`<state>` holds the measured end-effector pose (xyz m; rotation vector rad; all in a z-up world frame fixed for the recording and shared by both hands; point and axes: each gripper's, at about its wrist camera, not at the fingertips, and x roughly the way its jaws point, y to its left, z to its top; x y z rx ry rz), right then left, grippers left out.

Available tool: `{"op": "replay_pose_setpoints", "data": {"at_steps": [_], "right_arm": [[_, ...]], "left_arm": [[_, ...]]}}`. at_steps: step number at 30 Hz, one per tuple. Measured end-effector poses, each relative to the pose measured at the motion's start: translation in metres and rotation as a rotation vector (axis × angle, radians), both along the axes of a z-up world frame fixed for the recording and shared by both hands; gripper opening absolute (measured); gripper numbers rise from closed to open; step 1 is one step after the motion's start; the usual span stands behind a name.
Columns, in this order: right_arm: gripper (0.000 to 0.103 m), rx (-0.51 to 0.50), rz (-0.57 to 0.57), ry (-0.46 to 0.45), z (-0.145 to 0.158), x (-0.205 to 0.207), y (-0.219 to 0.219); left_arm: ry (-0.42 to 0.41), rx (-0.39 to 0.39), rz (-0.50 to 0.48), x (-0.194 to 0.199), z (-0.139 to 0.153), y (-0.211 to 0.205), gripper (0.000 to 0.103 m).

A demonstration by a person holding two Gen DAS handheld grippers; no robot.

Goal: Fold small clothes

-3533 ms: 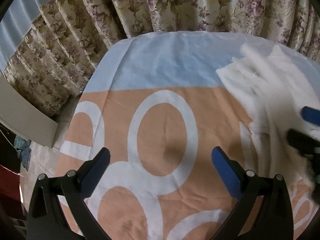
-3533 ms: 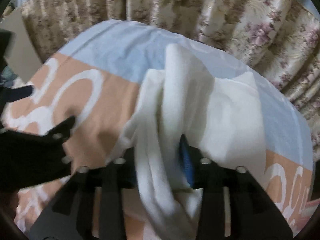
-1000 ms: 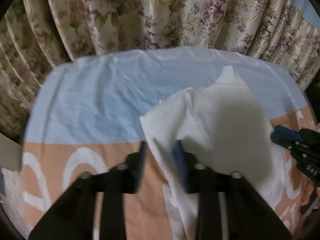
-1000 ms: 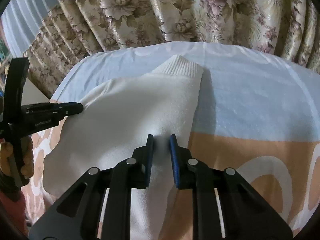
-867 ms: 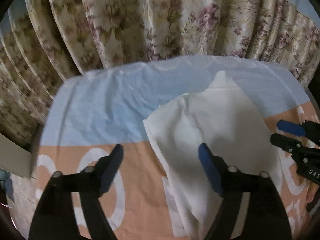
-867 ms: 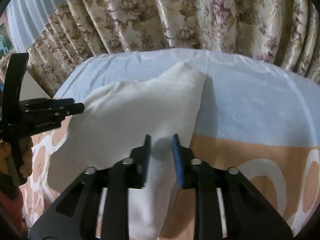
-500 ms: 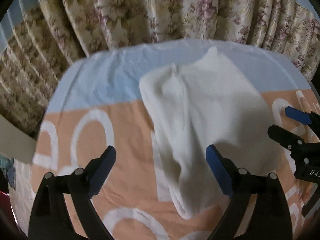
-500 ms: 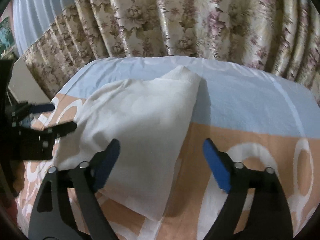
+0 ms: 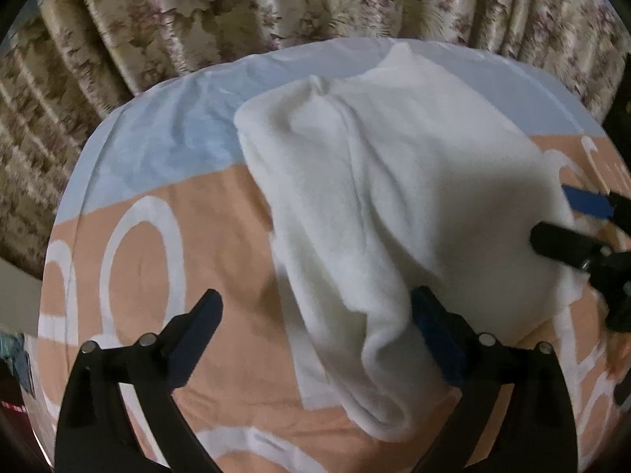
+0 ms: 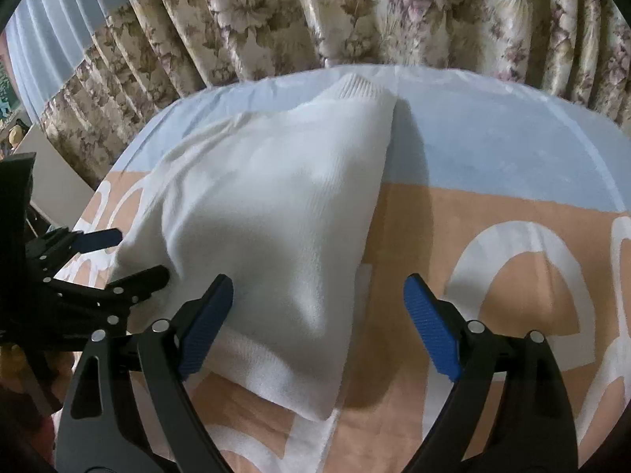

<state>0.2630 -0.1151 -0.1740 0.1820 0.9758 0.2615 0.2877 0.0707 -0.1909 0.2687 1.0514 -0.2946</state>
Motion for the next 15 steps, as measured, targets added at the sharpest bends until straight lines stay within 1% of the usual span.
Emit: {"op": "replay_pose_setpoints", "data": {"at_steps": [2, 5, 7, 9, 12, 14, 15], "right_arm": [[0.089, -0.001, 0.002, 0.002, -0.001, 0.002, 0.000], [0.089, 0.008, -0.007, 0.013, -0.002, 0.010, -0.007], [0.090, 0.018, 0.000, 0.032, -0.005, 0.015, -0.007], [0.090, 0.017, 0.017, 0.056, -0.009, 0.022, -0.005], [0.091, 0.002, 0.056, 0.057, -0.010, 0.031, 0.002], [0.091, -0.006, 0.083, 0.078, -0.014, 0.039, 0.007], [0.090, -0.005, 0.091, 0.086, -0.016, 0.042, 0.009]], "left_arm": [[0.011, -0.012, -0.019, 0.005, -0.004, 0.003, 0.102], [0.065, -0.067, -0.063, 0.018, -0.010, 0.008, 0.102], [0.090, -0.090, -0.087, 0.023, -0.012, 0.011, 0.102], [0.079, -0.082, -0.124, 0.023, -0.012, 0.009, 0.102], [0.069, -0.090, -0.152, 0.021, -0.013, 0.008, 0.101], [0.076, -0.107, -0.161, 0.021, -0.013, 0.007, 0.097], [0.081, -0.121, -0.169, 0.021, -0.013, 0.006, 0.092]]}}
